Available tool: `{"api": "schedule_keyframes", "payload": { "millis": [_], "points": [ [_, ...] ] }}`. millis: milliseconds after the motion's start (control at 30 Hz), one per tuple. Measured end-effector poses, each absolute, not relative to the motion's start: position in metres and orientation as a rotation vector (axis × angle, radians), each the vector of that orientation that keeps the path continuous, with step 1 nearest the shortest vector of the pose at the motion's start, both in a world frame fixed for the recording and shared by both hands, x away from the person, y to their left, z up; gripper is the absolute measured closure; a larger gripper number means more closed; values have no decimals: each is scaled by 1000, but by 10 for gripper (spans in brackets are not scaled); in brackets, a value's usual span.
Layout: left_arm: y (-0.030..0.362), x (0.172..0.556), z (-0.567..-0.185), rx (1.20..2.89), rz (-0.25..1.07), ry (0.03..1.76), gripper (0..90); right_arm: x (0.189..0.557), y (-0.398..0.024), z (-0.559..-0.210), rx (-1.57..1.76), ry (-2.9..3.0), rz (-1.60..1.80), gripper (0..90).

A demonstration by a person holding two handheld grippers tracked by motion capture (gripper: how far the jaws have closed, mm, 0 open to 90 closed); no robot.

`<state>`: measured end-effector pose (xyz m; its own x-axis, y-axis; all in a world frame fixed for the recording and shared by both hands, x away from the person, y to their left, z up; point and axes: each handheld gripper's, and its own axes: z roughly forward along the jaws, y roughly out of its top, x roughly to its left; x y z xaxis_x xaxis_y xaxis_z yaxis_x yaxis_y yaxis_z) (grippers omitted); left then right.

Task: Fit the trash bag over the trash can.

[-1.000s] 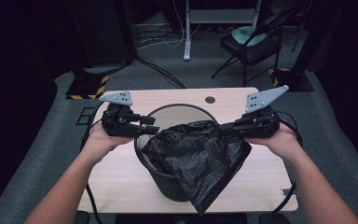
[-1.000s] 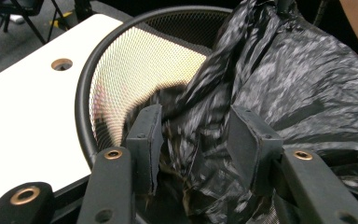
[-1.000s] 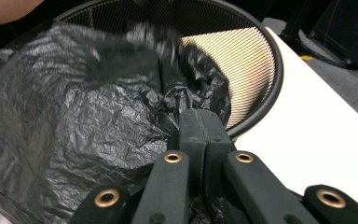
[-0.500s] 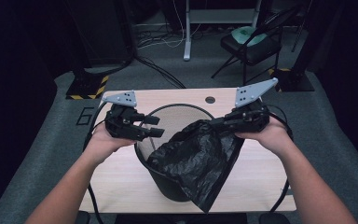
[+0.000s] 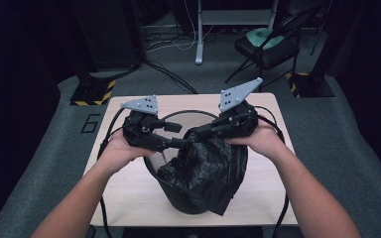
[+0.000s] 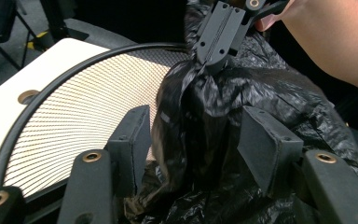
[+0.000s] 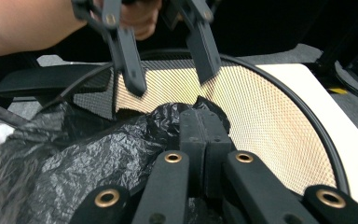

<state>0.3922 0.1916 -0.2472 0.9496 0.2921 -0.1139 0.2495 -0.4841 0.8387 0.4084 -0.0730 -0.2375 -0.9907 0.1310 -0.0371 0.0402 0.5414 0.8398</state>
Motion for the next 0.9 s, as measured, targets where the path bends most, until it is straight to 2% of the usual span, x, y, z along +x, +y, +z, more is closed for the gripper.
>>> {"api": "schedule_keyframes", "payload": {
  "millis": [167,400,467,567,900],
  "points": [
    [187,394,-249,2110,52,367,459,407,-61,-234,106,2680,1463,887],
    [186,389,-252,2132,68,290,782,405,-51,-234,82,2694,1475,885],
    [187,389,-253,2134,76,286,823,404,-51,-234,84,2694,1477,850],
    [192,388,-255,2138,95,293,851,403,-54,-232,137,2675,1506,747],
    [214,389,-264,2111,95,355,855,397,-93,-225,243,2618,1485,675]
  ]
}}
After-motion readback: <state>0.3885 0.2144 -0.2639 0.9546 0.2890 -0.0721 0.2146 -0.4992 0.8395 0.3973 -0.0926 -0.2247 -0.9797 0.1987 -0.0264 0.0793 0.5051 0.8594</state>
